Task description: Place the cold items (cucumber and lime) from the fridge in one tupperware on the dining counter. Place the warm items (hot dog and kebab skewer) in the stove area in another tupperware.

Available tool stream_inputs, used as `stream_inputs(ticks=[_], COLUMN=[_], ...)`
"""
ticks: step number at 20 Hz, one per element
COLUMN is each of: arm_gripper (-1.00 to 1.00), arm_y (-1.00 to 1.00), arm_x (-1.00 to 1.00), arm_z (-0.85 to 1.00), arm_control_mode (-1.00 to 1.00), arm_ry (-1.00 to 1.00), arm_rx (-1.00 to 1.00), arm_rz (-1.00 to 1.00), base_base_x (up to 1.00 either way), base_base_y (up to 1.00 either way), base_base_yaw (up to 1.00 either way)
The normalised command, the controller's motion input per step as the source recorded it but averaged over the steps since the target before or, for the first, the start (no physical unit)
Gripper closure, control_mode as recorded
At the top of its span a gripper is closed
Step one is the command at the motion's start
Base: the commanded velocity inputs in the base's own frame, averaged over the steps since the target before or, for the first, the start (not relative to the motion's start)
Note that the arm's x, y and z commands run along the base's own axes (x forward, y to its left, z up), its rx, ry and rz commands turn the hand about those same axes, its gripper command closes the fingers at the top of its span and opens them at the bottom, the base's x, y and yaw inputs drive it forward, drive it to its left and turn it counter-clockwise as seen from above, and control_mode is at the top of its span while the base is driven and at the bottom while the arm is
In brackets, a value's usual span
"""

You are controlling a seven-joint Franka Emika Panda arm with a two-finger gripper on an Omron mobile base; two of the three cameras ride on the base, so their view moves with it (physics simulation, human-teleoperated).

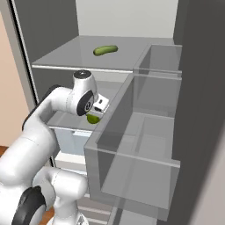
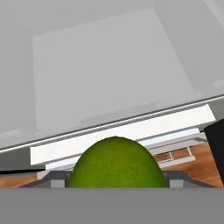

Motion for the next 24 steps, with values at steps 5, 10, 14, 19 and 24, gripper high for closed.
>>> stream_inputs(ticks=[5, 10, 14, 19, 24], arm_gripper=[1.0, 1.0, 1.0, 1.0, 1.0], arm_y=[0.15, 0.15, 0.17, 0.2, 0.14], arm_x=[-0.92, -1.0, -0.98, -0.75, -0.14], arm_z=[0.55, 0.49, 0.46, 0.4, 0.03], arm_control_mode=[-1.0, -1.0, -1.0, -1.0, -1.0], arm_ry=[0.05, 0.0, 0.0, 0.0, 0.0], arm_rx=[0.0, 0.0, 0.0, -0.01, 0.0], arm_rz=[0.0, 0.0, 0.0, 0.0, 0.01], base_base_x=[0.0, 0.0, 0.0, 0.0, 0.0], base_base_y=[0.0, 0.0, 0.0, 0.0, 0.0], base_base_yaw=[0.0, 0.0, 0.0, 0.0, 0.0])
